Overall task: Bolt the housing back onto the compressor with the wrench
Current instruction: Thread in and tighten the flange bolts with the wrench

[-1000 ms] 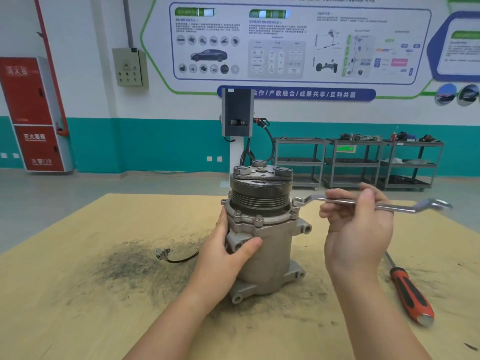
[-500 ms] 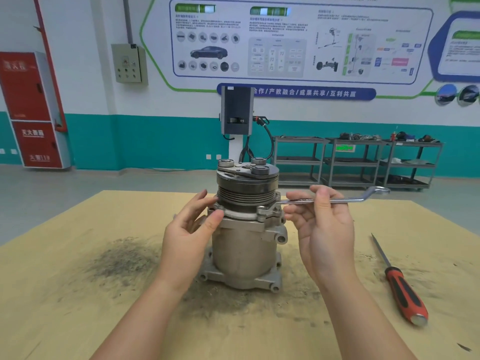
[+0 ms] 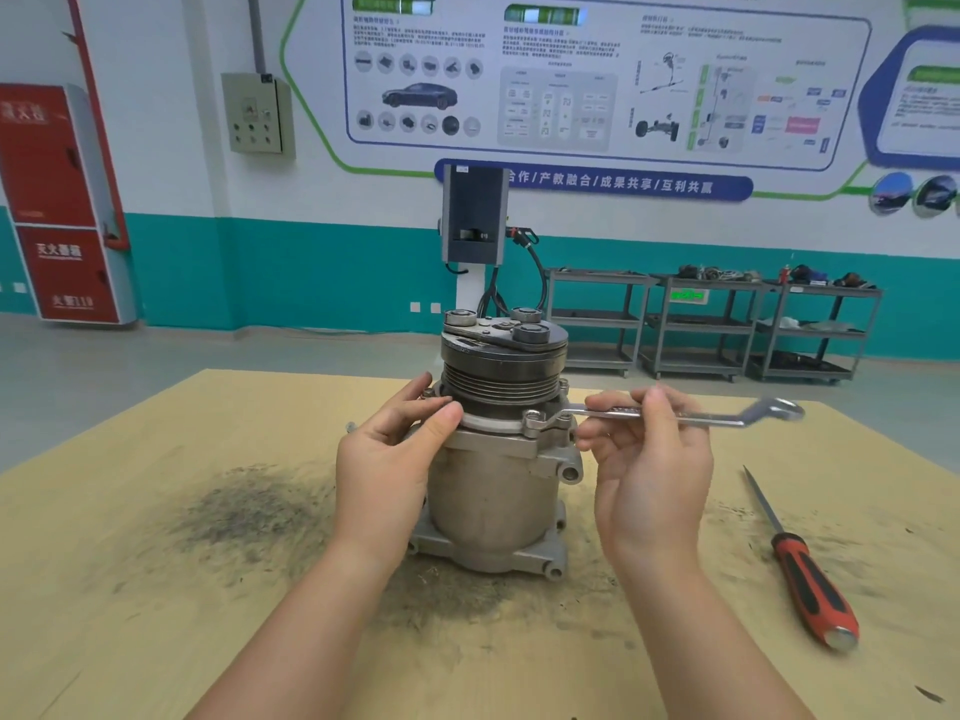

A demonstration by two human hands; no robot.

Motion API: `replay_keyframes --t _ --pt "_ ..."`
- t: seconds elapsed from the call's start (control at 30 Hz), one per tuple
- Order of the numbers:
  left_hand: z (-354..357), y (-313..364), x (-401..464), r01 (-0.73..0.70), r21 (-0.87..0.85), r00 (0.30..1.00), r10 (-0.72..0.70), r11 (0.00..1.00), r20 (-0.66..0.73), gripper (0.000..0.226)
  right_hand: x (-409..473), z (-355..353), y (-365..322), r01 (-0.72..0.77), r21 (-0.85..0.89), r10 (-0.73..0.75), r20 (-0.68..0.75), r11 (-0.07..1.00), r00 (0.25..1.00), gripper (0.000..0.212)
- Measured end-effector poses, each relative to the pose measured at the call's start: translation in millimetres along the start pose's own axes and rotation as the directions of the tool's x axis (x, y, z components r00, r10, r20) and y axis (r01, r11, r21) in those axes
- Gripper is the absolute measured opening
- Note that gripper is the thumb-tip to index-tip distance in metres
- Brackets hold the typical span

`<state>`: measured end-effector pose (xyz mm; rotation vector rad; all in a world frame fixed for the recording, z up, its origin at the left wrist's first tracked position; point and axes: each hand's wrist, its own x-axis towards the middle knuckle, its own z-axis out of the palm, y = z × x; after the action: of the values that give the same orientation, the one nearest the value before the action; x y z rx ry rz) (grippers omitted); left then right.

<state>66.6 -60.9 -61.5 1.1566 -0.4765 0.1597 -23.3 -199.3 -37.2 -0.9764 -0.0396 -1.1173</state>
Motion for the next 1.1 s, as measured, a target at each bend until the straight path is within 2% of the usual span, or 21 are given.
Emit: replay_keyframes --t 0.07,0.13,0.27,0.33,0.4,0.47,0.53,0.6,0.7,0.8,0.87,0.97,1.1 --pt "1 0 0 0.008 -0.003 1.0 -0.008 1.0 -0.003 0.018 -15 6 5 0.268 -0.129 -0.266 0.035 0.955 0.963 0.023" --pt "1 1 -1 0.014 0.003 1.0 -0.014 1.0 -0.007 0.018 -24 12 7 0.425 -0.219 -0.412 0.105 0.878 0.905 0.025" --pt "2 -1 -1 0.014 0.029 1.0 -0.014 0.999 -0.006 0.015 -26 10 10 0.509 -0.308 -0.492 0.134 0.804 0.86 0.021" --pt "2 -3 -2 0.007 0.035 1.0 -0.007 0.999 -0.002 0.013 -28 8 12 0.562 -0.316 -0.522 0.21 0.764 0.827 0.017" --pt "2 -2 -2 0.004 0.039 1.0 -0.004 0.999 -0.007 0.005 -30 8 14 0.6 -0.323 -0.535 0.273 0.732 0.8 0.024" --pt "2 -2 -2 -0.002 0.053 1.0 0.003 0.999 -0.009 0.01 -29 9 13 0.624 -0.313 -0.543 0.312 0.716 0.78 0.025" --pt "2 -3 -5 -0.017 0.081 1.0 0.017 0.997 -0.001 0.015 -25 9 4 0.642 -0.271 -0.569 0.305 0.717 0.764 0.017" --pt "2 -3 -9 -0.047 0.111 0.999 0.046 0.993 0.012 0.024 -18 7 -6 0.564 -0.223 -0.538 0.171 0.795 0.826 0.017" --pt "2 -4 -16 -0.041 0.217 0.999 0.042 0.975 0.001 0.063 -2 0 -13 0.309 -0.15 -0.318 -0.034 0.939 0.948 0.016" --pt "14 -5 -26 -0.018 0.457 0.999 0.002 0.89 0.036 0.112 12 -9 -12 0.155 -0.127 -0.168 -0.095 0.98 0.981 0.019" --pt "27 -5 -30 -0.06 0.61 0.998 0.047 0.79 0.037 0.133 17 -12 -10 0.103 -0.111 -0.113 -0.092 0.988 0.989 0.019" --pt "45 -3 -28 0.001 0.72 0.997 0.053 0.694 -0.053 0.142 20 -13 -6 0.039 -0.062 -0.042 -0.056 0.997 0.998 0.018" --pt "51 -7 -24 0.028 0.734 0.988 0.092 0.679 -0.122 0.129 26 -17 -7 -0.044 -0.016 0.044 0.003 0.999 0.999 0.017"
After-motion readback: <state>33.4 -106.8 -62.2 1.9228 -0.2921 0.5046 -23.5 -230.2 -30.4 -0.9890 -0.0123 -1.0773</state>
